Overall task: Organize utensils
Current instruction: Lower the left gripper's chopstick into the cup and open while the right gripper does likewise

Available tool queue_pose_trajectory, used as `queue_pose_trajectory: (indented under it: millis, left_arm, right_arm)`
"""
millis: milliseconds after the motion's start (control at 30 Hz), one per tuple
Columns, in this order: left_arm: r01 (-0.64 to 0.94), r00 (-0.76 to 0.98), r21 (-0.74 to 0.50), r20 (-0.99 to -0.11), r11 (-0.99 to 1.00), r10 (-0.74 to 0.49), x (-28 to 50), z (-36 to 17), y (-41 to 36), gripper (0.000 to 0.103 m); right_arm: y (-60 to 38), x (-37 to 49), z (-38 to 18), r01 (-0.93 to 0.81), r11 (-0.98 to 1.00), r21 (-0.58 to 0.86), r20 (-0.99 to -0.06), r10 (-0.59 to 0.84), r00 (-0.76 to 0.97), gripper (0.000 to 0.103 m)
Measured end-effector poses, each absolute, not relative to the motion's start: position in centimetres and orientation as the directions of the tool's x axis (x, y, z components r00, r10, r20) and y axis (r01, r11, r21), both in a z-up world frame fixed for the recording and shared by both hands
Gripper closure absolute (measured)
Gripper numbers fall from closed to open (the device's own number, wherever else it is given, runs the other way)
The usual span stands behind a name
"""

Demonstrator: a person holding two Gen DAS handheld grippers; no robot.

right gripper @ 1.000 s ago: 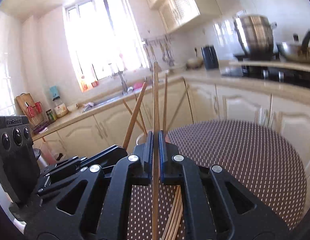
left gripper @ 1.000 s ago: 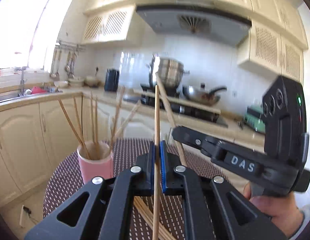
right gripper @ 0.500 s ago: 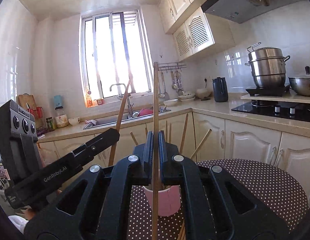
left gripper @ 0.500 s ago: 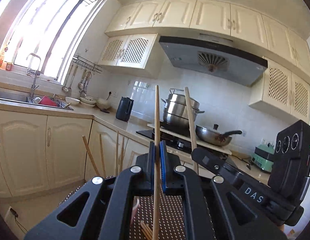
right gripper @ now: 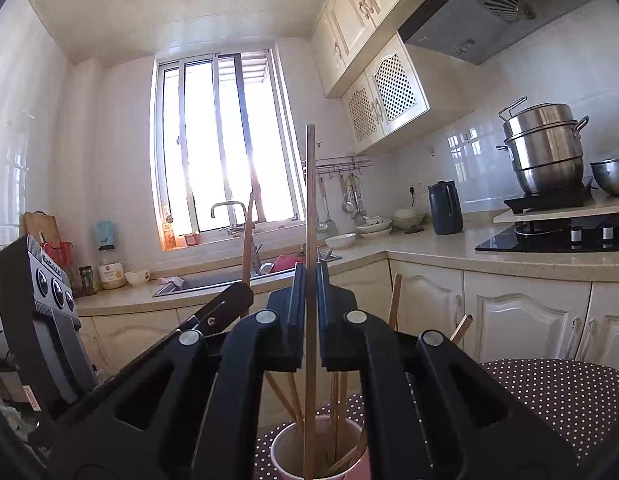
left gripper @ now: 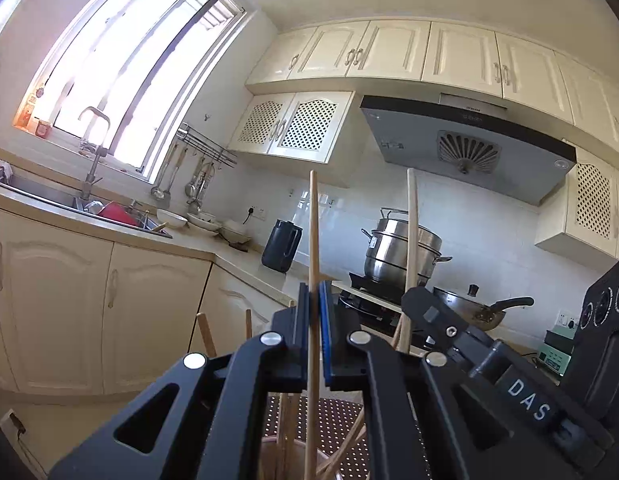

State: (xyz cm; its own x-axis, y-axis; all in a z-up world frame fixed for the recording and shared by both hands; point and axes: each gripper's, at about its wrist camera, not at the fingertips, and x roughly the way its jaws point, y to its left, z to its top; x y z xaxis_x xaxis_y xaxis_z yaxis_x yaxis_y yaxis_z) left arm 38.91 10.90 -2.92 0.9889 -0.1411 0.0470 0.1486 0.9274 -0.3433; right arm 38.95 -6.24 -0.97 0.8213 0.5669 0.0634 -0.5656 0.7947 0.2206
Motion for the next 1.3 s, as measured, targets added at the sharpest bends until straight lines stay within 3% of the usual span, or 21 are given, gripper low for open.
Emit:
queue_pose_trajectory:
  millis: [600,1300]
  left_arm:
    - [0.117,0.993,-0.335,0.044,0.935,-0.109,41.4,-4.7,10.9,0.098]
    - [0.107,0.991,-0.256,-0.053,0.961,-0.124,36.7,-6.6,9.0,0.098]
  right_arm:
    - [-5.0,40.6,-1.9,-0.568,0.795,0.212,0.061,0.570,0.820,0.097]
    - [-6.2,36.2,-4.2,-0.560,0.808,0.186,-0.051,0.577,0.815,0.097]
